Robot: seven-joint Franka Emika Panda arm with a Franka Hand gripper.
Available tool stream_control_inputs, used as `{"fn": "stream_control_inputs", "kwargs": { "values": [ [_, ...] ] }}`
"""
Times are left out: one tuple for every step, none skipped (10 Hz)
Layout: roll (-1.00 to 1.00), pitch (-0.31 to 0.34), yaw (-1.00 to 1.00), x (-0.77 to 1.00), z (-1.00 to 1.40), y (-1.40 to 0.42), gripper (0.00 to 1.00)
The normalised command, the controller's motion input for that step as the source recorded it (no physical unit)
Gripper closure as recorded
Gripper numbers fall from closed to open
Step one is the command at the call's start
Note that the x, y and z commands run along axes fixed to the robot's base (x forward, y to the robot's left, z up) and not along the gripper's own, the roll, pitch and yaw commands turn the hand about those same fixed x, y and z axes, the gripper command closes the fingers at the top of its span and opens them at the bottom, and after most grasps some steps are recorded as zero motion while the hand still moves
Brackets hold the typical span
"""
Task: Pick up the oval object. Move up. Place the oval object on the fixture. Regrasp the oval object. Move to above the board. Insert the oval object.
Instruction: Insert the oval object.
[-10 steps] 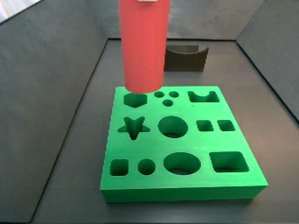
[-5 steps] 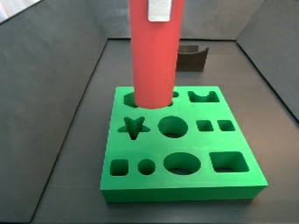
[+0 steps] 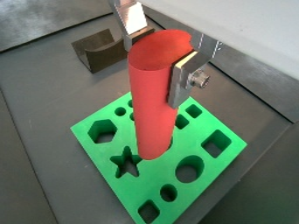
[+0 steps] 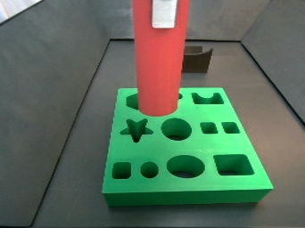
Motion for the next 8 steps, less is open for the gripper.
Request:
{"fn": "stream_control_inputs", "kwargs": {
  "values": [
    [0.27, 0.0, 0.0, 0.4, -0.08, -0.37, 1.0],
    [0.26, 0.0, 0.0, 0.53, -0.16, -0.39, 1.0],
    [0.24, 0.0, 0.0, 0.56, -0.15, -0.33, 1.0],
    [0.18, 0.0, 0.0, 0.51, -0.2, -0.31, 1.0],
    [0.16, 0.0, 0.0, 0.56, -0.19, -0.38, 1.0],
    [0.13, 0.0, 0.04, 0.61, -0.13, -0.32, 1.0],
    [0.14, 0.001, 0.08, 0.72, -0.07, -0.29, 1.0],
    [0.13, 0.0, 0.11, 0.77, -0.05, -0.34, 1.0]
  ]
}}
